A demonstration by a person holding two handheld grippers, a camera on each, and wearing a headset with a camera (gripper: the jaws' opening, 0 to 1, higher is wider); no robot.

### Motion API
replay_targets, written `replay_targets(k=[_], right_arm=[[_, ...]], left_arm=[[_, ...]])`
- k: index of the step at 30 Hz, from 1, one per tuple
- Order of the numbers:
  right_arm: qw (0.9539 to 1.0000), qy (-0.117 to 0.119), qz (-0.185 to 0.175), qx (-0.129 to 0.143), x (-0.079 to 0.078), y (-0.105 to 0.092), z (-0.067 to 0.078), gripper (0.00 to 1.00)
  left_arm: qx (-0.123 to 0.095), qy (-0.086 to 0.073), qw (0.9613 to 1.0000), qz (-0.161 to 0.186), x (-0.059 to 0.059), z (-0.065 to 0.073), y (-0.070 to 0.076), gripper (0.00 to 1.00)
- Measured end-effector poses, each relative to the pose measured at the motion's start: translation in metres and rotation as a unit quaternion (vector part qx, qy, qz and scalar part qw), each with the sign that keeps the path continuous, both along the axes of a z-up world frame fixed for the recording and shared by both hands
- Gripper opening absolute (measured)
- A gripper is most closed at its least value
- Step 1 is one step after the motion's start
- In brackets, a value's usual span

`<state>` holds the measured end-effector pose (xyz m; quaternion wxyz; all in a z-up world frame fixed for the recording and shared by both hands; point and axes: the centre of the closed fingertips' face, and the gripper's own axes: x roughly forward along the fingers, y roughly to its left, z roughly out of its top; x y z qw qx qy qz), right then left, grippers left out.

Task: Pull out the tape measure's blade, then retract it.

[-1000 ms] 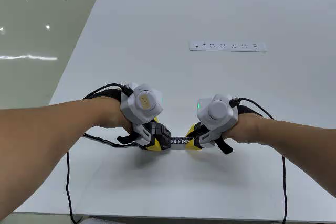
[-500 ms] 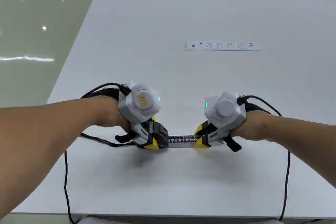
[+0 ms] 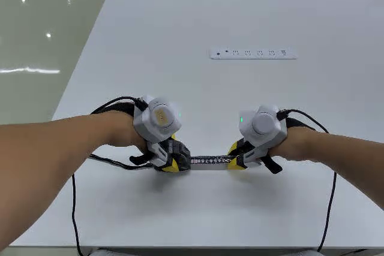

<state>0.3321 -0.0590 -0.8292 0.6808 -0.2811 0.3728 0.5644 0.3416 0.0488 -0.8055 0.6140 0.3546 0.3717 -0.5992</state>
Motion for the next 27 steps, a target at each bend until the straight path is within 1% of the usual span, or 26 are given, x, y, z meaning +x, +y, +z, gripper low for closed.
replay_targets(k=[13, 17, 27], right_arm=[[0.9999, 0.000, -0.007, -0.007, 0.000, -0.017, -0.001, 0.13], [0.9999, -0.002, -0.004, -0.011, -0.001, -0.021, -0.002, 0.13], [0.9996, 0.000, -0.011, -0.025, -0.002, -0.042, -0.003, 0.13]], left_arm=[[0.003, -0.001, 1.0000, 0.000, 0.000, 0.000, 0.000, 0.37], [0.003, -0.002, 1.0000, 0.001, 0.000, 0.000, 0.000, 0.37], [0.003, -0.002, 1.0000, -0.001, 0.000, 0.000, 0.000, 0.37]])
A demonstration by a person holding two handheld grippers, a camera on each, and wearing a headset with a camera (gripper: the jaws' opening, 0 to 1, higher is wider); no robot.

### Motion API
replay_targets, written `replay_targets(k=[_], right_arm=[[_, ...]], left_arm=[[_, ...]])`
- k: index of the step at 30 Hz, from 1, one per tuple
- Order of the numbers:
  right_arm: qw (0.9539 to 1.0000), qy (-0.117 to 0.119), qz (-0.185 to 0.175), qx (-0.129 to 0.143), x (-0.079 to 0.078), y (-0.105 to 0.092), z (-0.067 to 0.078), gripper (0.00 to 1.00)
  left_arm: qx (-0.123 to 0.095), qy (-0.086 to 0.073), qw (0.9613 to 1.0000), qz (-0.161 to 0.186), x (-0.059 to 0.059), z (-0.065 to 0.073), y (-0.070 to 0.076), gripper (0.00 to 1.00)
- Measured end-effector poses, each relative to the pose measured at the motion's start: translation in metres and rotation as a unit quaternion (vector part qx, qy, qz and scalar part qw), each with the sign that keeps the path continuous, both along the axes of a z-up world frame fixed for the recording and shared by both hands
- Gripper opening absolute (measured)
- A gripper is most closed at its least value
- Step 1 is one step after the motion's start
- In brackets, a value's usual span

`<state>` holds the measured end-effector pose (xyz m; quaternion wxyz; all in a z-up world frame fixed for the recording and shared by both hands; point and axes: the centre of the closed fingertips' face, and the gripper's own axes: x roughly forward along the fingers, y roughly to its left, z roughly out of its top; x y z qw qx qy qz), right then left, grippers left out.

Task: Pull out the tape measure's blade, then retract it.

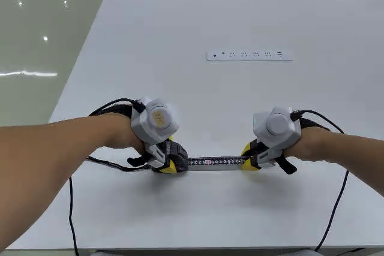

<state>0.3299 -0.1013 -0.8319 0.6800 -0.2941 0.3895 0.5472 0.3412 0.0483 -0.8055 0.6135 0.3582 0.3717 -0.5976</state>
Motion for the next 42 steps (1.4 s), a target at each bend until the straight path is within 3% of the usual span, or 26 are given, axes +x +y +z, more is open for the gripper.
replay_targets(k=[42], right_arm=[[0.9993, 0.008, -0.029, -0.024, -0.010, -0.053, 0.003, 0.13]], left_arm=[[0.001, -0.005, 1.0000, -0.003, 0.000, 0.000, -0.001, 0.37]])
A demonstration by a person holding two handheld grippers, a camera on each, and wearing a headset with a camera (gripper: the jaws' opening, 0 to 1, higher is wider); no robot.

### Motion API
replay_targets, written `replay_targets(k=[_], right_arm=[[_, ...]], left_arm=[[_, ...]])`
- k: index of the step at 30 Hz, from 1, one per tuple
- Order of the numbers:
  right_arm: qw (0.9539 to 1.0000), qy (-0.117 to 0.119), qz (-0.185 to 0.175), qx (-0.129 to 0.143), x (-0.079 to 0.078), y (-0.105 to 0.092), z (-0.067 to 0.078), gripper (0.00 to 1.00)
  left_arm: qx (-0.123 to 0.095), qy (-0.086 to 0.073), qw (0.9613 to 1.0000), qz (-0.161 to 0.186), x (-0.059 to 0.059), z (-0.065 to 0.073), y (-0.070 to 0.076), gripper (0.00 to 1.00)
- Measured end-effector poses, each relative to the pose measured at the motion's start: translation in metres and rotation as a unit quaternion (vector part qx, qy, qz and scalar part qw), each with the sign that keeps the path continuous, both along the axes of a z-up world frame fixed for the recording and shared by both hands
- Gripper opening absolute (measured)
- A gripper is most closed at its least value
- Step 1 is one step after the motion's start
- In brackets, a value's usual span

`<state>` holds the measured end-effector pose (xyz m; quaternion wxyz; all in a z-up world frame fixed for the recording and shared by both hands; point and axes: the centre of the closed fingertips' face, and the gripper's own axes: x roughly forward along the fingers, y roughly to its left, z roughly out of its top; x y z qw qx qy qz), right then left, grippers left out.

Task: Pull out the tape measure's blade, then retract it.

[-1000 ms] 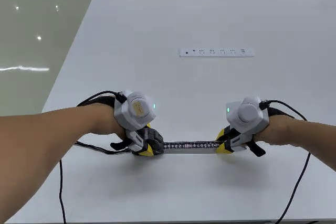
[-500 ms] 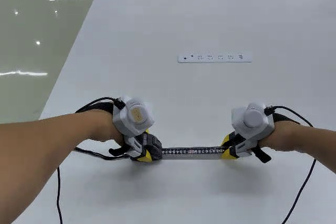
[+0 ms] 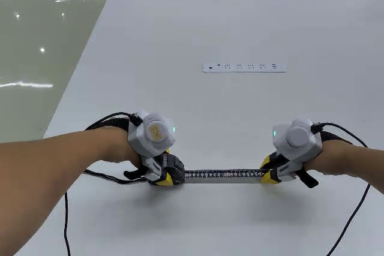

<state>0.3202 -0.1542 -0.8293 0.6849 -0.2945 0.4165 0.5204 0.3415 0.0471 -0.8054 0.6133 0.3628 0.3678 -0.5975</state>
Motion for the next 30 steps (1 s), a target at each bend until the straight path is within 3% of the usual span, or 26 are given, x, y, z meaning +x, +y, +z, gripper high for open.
replay_targets(k=[30], right_arm=[[0.9998, 0.003, -0.011, -0.016, -0.002, -0.025, 0.000, 0.13]], left_arm=[[0.001, -0.003, 1.0000, 0.000, -0.001, 0.000, 0.001, 0.37]])
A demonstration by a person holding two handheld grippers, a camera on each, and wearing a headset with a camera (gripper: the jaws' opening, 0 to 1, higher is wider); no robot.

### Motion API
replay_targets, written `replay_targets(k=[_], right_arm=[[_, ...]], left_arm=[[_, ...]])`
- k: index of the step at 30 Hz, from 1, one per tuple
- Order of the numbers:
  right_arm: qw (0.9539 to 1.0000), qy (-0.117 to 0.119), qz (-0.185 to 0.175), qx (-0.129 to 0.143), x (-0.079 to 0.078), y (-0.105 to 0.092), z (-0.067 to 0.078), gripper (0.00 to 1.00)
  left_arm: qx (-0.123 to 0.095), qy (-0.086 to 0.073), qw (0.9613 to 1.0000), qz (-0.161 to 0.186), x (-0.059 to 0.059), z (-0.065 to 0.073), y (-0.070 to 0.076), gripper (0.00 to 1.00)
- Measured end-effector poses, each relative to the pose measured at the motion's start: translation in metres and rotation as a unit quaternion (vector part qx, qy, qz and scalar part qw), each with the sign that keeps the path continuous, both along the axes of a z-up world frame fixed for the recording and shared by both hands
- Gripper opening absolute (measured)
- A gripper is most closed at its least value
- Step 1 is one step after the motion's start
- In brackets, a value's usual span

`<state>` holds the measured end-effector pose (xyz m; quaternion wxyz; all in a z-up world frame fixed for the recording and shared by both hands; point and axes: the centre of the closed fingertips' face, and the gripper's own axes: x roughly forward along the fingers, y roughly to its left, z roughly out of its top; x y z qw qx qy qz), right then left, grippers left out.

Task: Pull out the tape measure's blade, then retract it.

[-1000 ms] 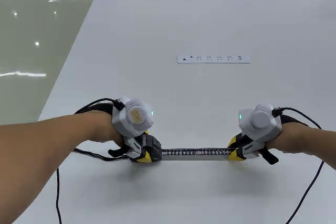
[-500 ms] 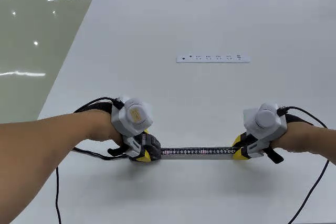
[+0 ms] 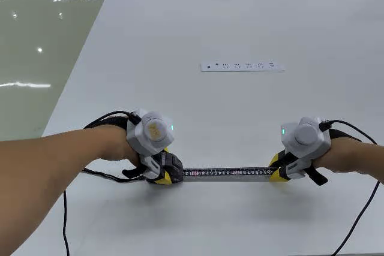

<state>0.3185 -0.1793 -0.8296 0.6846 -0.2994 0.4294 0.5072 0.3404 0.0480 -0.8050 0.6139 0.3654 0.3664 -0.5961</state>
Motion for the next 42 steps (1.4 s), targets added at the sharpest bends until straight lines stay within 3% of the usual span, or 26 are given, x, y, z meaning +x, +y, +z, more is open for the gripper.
replay_targets(k=[7, 35, 37, 42], right_arm=[[0.9999, -0.006, 0.001, -0.009, 0.0009, -0.0023, -0.0009, 0.14], [0.9999, -0.002, -0.011, 0.006, -0.0001, -0.0016, -0.0004, 0.16], [0.9988, 0.011, -0.039, 0.029, -0.0016, 0.0009, -0.0008, 0.17], [0.9983, 0.008, -0.045, 0.036, -0.0010, 0.0013, -0.0009, 0.18]], left_arm=[[0.001, 0.000, 1.0000, 0.001, 0.0005, -0.0003, -0.0001, 0.37], [-0.002, 0.001, 1.0000, -0.001, 0.0006, -0.0006, -0.0018, 0.37], [-0.002, 0.002, 1.0000, -0.003, 0.0000, -0.0011, -0.0029, 0.37], [-0.003, 0.005, 1.0000, -0.001, 0.0000, -0.0013, -0.0040, 0.37]])
